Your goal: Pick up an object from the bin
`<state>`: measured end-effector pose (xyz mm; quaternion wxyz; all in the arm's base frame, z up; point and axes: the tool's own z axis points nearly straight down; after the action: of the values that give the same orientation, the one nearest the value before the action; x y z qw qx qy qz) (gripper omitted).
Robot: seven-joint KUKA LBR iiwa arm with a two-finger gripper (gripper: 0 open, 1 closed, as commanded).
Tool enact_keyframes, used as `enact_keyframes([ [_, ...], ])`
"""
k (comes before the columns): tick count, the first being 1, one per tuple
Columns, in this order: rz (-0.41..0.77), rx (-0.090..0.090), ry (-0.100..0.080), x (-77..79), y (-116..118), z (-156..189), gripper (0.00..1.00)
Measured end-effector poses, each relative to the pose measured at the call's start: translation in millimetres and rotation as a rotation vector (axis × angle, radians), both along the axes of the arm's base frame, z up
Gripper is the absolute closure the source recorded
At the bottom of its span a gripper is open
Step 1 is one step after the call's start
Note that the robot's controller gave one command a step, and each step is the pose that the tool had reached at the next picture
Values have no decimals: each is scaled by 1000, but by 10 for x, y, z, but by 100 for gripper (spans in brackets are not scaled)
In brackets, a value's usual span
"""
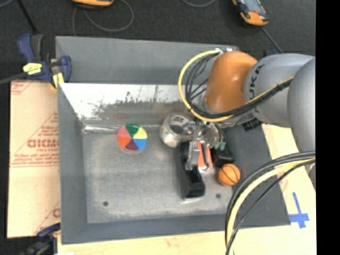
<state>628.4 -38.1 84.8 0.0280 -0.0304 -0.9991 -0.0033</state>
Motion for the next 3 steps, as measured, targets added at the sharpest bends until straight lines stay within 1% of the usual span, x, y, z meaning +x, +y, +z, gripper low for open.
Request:
enact_keyframes([
  [1, 0, -1, -17, 23, -1, 178, 100],
  [3, 0, -5, -37, 21, -13, 374, 100],
])
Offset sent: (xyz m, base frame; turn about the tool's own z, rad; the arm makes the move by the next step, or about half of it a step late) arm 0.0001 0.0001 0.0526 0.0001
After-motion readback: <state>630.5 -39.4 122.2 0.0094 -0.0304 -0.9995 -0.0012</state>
